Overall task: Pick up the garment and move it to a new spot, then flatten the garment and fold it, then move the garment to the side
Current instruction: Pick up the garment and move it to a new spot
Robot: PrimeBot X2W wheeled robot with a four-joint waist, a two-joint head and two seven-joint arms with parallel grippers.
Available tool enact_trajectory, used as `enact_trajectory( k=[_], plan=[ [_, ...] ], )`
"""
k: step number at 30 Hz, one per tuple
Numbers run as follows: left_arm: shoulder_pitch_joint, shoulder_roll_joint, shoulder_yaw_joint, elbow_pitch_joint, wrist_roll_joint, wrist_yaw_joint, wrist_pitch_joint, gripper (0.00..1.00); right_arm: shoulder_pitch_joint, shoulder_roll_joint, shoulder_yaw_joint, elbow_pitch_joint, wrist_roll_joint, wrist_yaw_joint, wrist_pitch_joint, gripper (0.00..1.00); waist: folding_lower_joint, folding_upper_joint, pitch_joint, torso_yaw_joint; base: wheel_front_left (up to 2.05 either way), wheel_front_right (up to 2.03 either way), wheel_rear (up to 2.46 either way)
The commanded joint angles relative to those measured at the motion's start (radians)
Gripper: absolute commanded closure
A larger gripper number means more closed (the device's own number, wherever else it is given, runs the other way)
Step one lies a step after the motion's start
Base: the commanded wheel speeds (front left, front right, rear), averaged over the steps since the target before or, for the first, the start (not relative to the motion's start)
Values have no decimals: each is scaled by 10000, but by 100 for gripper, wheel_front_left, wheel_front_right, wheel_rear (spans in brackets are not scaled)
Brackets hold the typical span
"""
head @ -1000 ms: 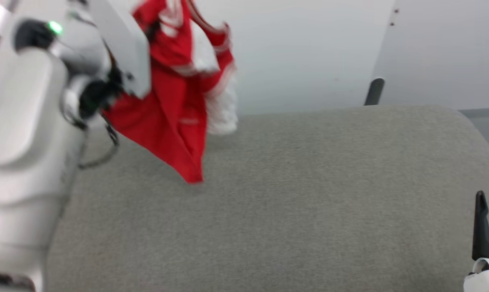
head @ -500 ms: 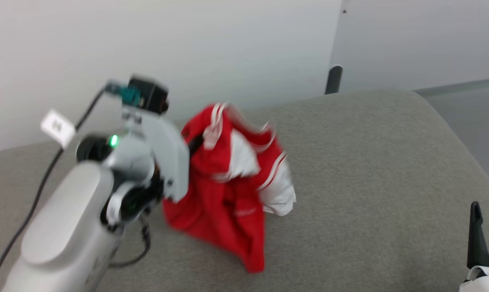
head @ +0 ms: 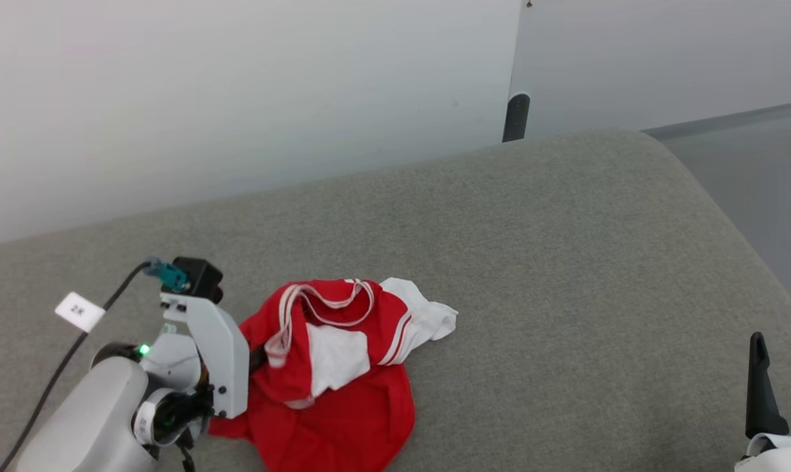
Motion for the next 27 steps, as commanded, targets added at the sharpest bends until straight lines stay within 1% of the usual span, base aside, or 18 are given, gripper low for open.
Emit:
enact_trajectory(
  k=[1,2,3,6,8,12,16,21,27],
  plan=[
    [-91,-83,-20,220,-98,-104,19,16,-94,8,44,35,84,5,13,0,0,-1,-78,85,0,0,0],
    [-91,-83,-20,220,-98,-104,19,16,-94,8,44,35,84,5,13,0,0,-1,-78,85,0,0,0],
    [-149,-73,-56,339,-87,-175,45,0,-94,9,82,46,86,5,29,0,0,-1,-127,125,0,0,0],
    [-262,-74,-148,553,-152,-278,149,0,-86,6,202,101,-22,5,58,0,0,-1,-322,268,0,0,0],
    [-324,-41,-133,589,-52,-203,63,0,-66,8,297,68,-94,5,119,0,0,-1,-461,387,0,0,0],
    [-345,35,-25,513,290,-63,-592,0,-13,9,644,47,-218,5,228,0,0,-1,-710,644,0,0,0],
    [-114,65,80,304,699,-45,-1755,0,90,5,908,119,-483,5,157,0,0,-1,-941,944,0,0,0],
    [383,101,317,54,1253,-47,-3742,0,287,5,1037,203,-923,5,56,0,0,-1,-1210,1325,0,0,0],
    [1208,153,588,-226,1783,127,-5847,0,430,7,984,364,-1240,5,-73,0,0,-1,-1422,1681,0,0,0]
  ],
)
